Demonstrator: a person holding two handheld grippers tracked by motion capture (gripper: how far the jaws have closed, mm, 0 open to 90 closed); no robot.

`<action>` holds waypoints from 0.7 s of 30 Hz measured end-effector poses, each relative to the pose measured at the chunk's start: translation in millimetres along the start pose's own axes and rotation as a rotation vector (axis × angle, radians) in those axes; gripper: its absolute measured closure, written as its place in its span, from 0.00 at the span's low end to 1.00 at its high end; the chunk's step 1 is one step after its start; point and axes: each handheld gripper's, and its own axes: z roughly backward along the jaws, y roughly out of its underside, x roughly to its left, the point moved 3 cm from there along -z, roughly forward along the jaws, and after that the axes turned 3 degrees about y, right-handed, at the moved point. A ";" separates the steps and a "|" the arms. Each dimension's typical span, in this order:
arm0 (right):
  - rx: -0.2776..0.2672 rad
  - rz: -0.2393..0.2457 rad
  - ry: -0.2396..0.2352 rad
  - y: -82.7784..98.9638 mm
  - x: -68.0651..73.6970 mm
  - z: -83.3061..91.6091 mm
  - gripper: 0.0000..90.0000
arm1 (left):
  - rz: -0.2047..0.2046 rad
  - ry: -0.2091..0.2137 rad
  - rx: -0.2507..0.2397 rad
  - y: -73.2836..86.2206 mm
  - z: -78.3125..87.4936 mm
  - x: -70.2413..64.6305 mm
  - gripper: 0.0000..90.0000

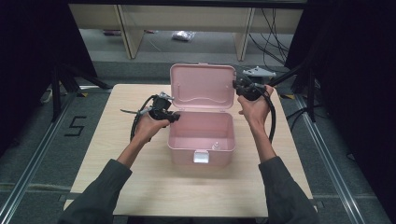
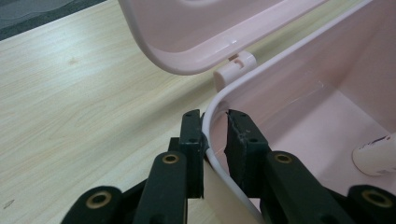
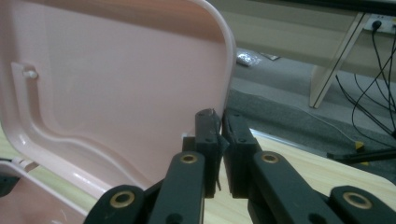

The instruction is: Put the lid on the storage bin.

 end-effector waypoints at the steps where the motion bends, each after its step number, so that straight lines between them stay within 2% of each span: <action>1: 0.002 -0.005 0.000 0.7 1.5 3.5 0.96 | -0.002 0.001 0.001 0.0 0.3 0.2 0.85; 3: -0.005 0.009 -0.006 2.3 1.9 8.3 0.96 | 0.006 -0.003 -0.012 0.3 1.3 0.5 0.84; 4: -0.009 -0.003 -0.011 2.6 3.0 10.1 0.96 | 0.011 -0.007 -0.022 0.9 2.6 0.7 0.82; 6: -0.021 0.007 -0.021 4.9 3.0 14.7 0.96 | 0.011 0.004 -0.020 2.9 4.8 1.8 0.79; 9: -0.029 0.010 -0.025 7.4 6.3 19.2 0.96 | 0.036 0.008 -0.029 6.3 7.1 3.1 0.75; 11: -0.049 0.044 -0.016 8.1 7.9 19.4 0.96 | 0.039 0.018 -0.034 8.1 9.3 2.9 0.75; 14: -0.036 0.030 -0.020 8.0 11.2 19.5 0.96 | 0.042 0.024 -0.037 9.6 11.5 2.8 0.76; 17: -0.037 0.050 -0.019 7.1 10.4 17.6 0.96 | 0.050 0.031 -0.044 10.0 12.9 3.4 0.74; 21: -0.036 0.041 -0.019 7.2 11.2 17.6 0.96 | 0.062 0.025 -0.054 9.4 15.7 4.7 0.70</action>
